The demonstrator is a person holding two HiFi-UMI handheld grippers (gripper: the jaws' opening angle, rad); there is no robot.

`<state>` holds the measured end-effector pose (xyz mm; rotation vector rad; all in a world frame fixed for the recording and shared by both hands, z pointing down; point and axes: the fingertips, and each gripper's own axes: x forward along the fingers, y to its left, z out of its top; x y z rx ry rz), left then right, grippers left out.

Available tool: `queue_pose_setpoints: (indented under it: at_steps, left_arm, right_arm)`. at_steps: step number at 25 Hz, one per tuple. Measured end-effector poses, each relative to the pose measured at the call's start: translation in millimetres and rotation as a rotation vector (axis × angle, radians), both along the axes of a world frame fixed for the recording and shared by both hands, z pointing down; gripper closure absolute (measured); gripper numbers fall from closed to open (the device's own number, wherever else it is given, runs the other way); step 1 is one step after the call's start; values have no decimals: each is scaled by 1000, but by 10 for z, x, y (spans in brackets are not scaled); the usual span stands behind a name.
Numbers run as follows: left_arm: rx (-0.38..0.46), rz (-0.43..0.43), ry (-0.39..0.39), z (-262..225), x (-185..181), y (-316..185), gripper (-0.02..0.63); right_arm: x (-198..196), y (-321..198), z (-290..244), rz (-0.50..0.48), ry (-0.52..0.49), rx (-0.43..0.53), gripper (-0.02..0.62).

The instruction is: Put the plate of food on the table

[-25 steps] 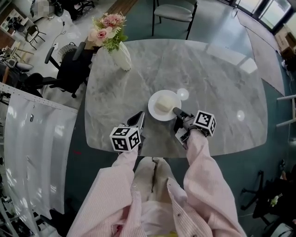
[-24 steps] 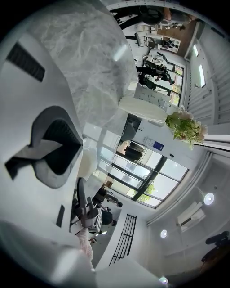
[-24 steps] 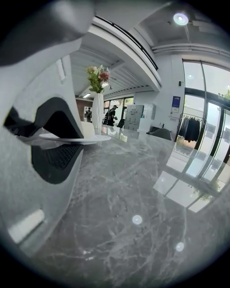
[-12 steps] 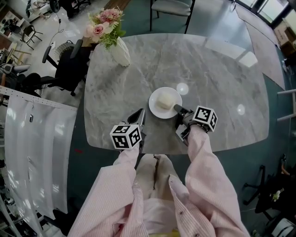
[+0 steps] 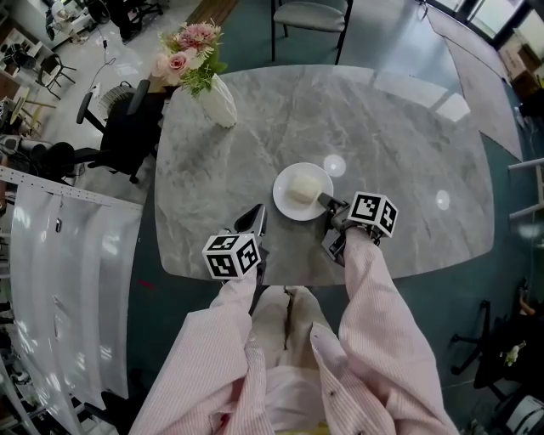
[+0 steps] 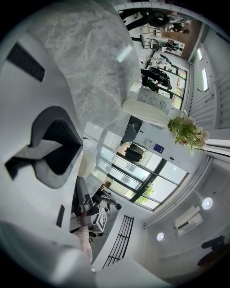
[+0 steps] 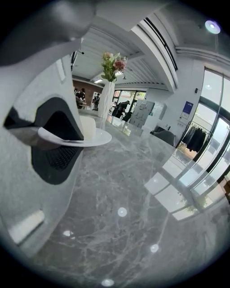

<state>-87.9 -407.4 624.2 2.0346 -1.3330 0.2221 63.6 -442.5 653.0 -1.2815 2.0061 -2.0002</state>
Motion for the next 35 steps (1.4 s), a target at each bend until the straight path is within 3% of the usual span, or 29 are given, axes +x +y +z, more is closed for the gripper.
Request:
queue_pose_setpoints:
  at_steps: [13,25,35]
  left_arm:
    - [3,4,0,-14,19,-17,609]
    - [4,12,-11,-7,58,-17,609]
    - [15,29,-16,-83,121,15,609]
  right_arm:
    - [-32,11,25,-139,233,82,547]
    - [58,77,93,-246,480,119,485]
    - [170,134,10,-257,554,146,477]
